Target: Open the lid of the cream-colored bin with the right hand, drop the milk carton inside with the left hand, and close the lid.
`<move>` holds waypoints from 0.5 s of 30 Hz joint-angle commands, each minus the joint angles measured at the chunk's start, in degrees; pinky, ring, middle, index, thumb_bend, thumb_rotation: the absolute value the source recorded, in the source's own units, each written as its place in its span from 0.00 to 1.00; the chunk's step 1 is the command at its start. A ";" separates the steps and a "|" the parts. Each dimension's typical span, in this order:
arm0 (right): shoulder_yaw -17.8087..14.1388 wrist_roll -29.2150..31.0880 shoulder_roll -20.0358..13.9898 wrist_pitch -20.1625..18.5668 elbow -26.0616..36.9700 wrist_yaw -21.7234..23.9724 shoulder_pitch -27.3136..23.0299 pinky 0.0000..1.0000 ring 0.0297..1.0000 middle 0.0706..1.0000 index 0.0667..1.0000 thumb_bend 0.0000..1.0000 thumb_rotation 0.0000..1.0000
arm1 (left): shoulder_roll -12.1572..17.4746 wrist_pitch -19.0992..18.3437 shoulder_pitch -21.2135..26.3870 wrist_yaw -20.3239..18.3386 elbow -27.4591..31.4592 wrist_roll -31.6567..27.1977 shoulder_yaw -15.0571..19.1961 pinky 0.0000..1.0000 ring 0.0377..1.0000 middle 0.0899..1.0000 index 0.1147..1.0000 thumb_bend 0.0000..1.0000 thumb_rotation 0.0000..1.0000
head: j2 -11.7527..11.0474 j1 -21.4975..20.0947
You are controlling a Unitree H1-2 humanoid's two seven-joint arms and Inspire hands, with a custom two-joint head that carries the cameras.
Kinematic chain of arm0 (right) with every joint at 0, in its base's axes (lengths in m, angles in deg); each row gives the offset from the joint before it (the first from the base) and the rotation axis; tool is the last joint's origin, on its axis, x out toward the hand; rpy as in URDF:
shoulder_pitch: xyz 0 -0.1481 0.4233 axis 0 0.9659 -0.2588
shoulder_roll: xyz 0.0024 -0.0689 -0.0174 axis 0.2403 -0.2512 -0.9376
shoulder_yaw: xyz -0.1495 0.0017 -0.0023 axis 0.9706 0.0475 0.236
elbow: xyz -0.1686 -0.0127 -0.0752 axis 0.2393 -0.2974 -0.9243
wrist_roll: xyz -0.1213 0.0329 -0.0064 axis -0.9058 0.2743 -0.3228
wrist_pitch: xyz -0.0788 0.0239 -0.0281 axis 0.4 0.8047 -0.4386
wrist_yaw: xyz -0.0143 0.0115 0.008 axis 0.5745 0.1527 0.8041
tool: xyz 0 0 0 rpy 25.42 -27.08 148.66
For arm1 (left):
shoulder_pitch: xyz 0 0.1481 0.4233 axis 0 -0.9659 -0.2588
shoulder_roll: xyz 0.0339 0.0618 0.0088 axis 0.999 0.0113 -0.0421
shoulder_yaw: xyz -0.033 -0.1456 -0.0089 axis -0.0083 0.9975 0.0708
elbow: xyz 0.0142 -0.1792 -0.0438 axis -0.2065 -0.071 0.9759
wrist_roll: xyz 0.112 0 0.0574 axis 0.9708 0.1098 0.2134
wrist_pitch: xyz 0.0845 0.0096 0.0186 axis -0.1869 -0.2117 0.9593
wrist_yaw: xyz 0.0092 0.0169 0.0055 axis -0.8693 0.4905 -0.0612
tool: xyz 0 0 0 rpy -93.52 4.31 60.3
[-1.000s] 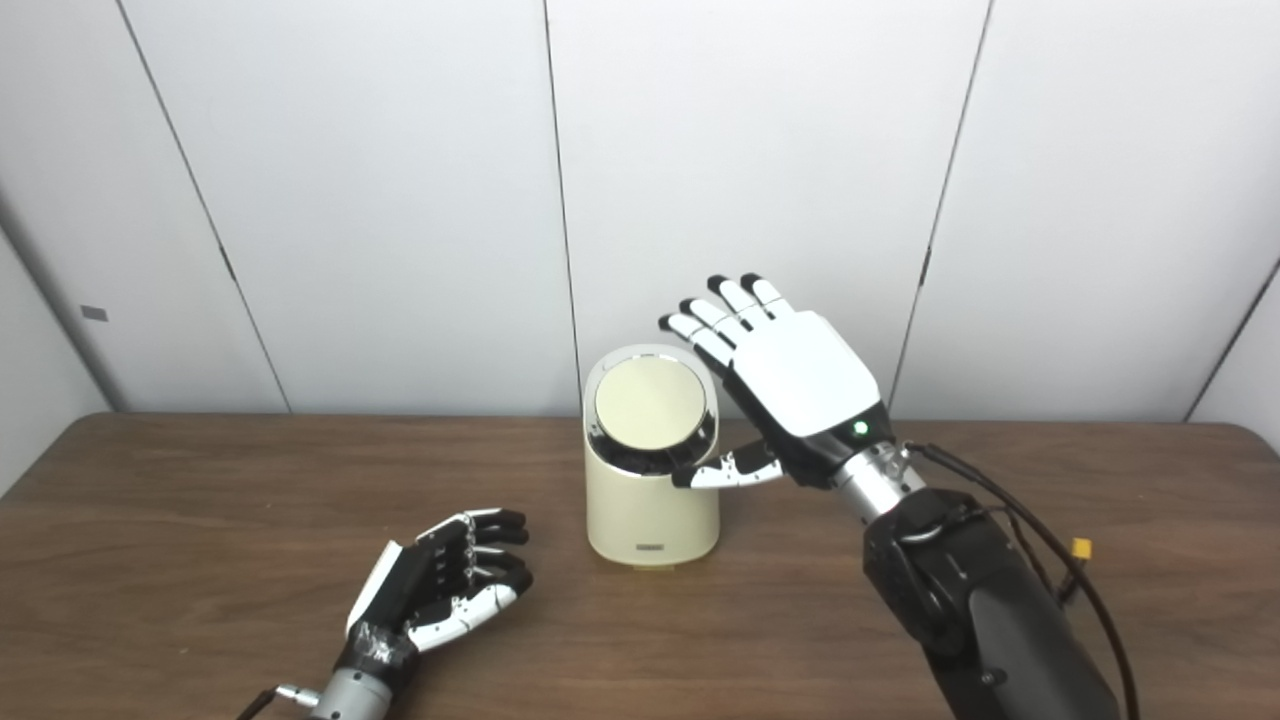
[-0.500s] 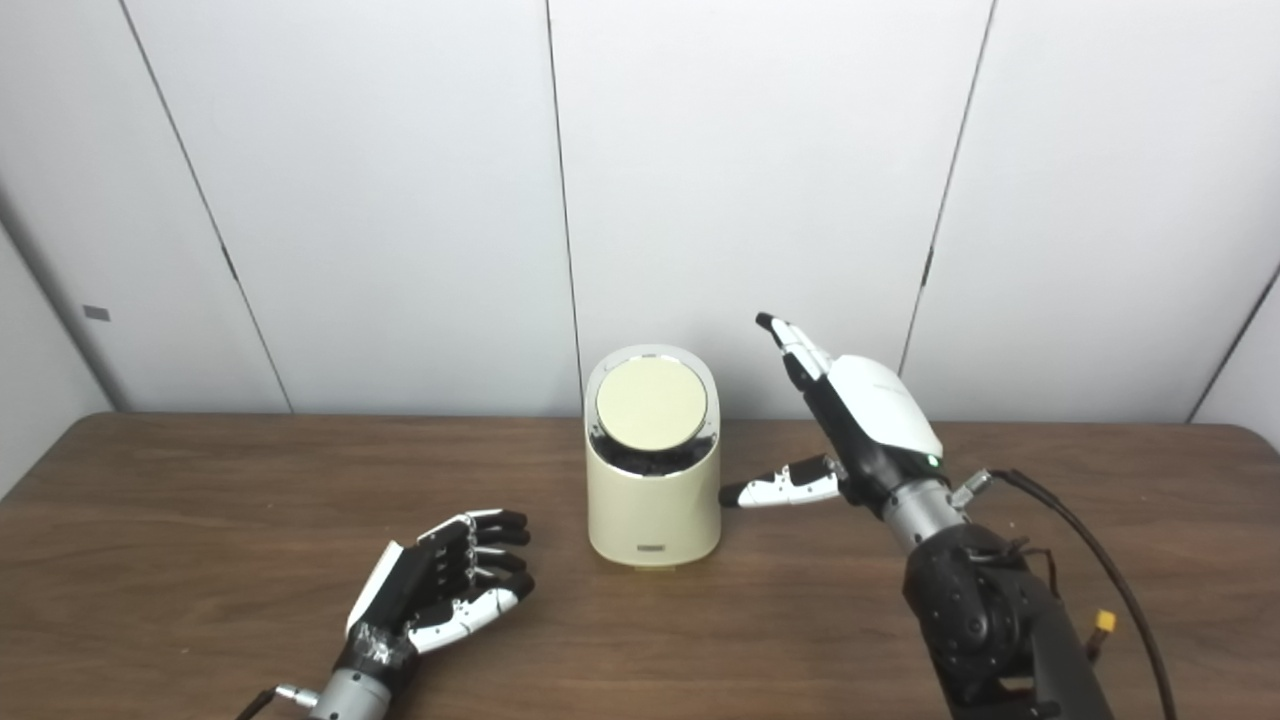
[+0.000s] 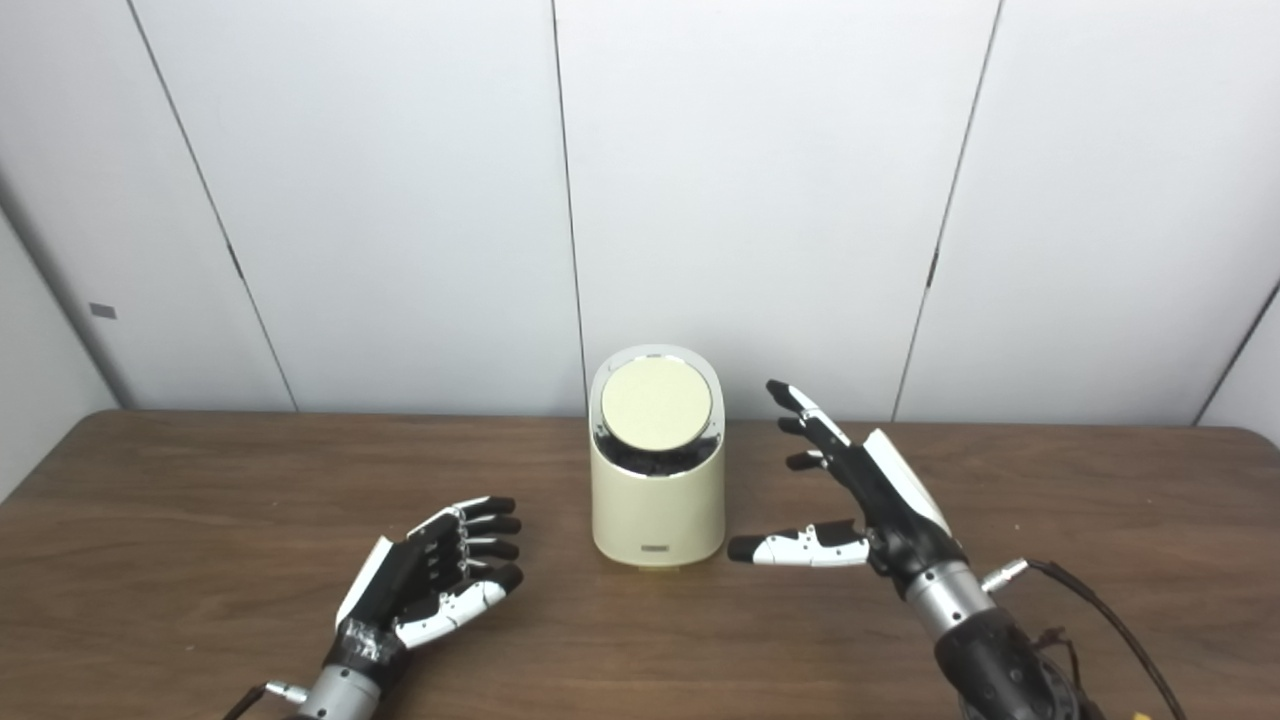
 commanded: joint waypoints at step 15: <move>-1.71 4.59 1.11 5.31 -0.54 -4.83 5.06 0.74 0.91 0.99 0.97 0.80 0.38 | -0.33 4.95 3.91 -1.14 2.31 -4.43 1.03 0.68 0.81 0.86 0.98 0.73 0.28 | -0.54 -0.38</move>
